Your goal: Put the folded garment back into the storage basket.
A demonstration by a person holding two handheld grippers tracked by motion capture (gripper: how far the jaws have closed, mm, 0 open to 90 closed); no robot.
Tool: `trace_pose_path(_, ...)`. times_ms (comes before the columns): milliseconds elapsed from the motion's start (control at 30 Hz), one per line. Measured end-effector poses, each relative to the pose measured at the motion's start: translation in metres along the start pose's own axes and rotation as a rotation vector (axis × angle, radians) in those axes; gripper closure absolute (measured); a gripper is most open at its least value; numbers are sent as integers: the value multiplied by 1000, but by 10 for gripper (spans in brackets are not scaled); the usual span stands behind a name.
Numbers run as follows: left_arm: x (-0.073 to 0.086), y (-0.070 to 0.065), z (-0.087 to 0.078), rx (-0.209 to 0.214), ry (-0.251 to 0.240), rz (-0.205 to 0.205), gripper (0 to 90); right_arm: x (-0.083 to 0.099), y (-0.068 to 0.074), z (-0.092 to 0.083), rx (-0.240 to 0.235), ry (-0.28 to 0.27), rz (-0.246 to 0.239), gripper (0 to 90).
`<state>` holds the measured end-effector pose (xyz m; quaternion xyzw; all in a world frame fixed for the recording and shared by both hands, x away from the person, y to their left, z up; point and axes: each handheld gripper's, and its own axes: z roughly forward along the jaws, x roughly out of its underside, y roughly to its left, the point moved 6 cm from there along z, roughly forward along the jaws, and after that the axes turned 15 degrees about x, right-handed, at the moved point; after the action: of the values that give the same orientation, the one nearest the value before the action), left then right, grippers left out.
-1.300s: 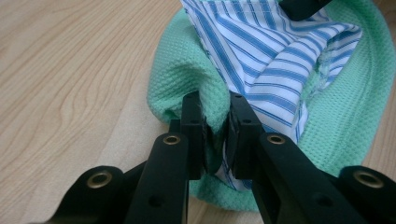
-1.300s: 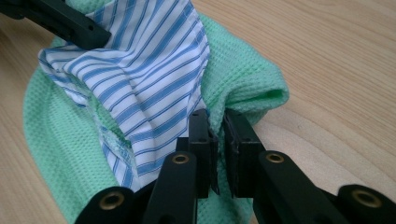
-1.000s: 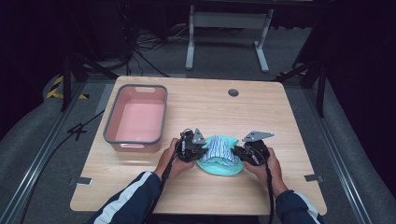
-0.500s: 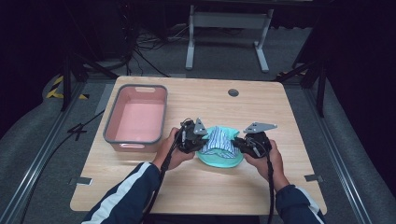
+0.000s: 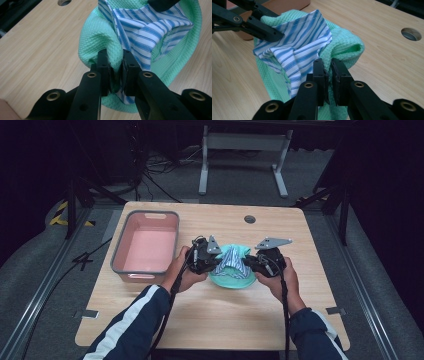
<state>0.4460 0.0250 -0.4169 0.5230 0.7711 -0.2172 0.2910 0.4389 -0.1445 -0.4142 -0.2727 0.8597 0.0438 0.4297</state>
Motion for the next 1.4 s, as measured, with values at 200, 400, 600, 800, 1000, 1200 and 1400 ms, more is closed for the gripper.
trace_pose_path(200, -1, 5, -8, -20, -1, 2, 795, -10, 2, 0, 4, -7, -17, 821)
trace_pose_path(400, 1, 11, -22, -30, -5, 4, 795, -21, 5, 1, -7, -18, -22, 821)
trace_pose_path(600, 5, 18, -40, -50, -14, -6, 795, -37, 16, 2, -15, -32, -39, 821)
trace_pose_path(800, 14, 26, -56, -70, -20, -26, 795, -54, 31, 7, -25, -40, -69, 821)
trace_pose_path(1000, 21, 32, -72, -86, -25, -38, 795, -66, 43, 12, -40, -46, -81, 821)
trace_pose_path(1200, 29, 39, -89, -114, -32, -58, 796, -81, 56, 17, -57, -60, -86, 821)
trace_pose_path(1400, 37, 45, -107, -135, -41, -79, 796, -97, 70, 18, -73, -78, -95, 821)
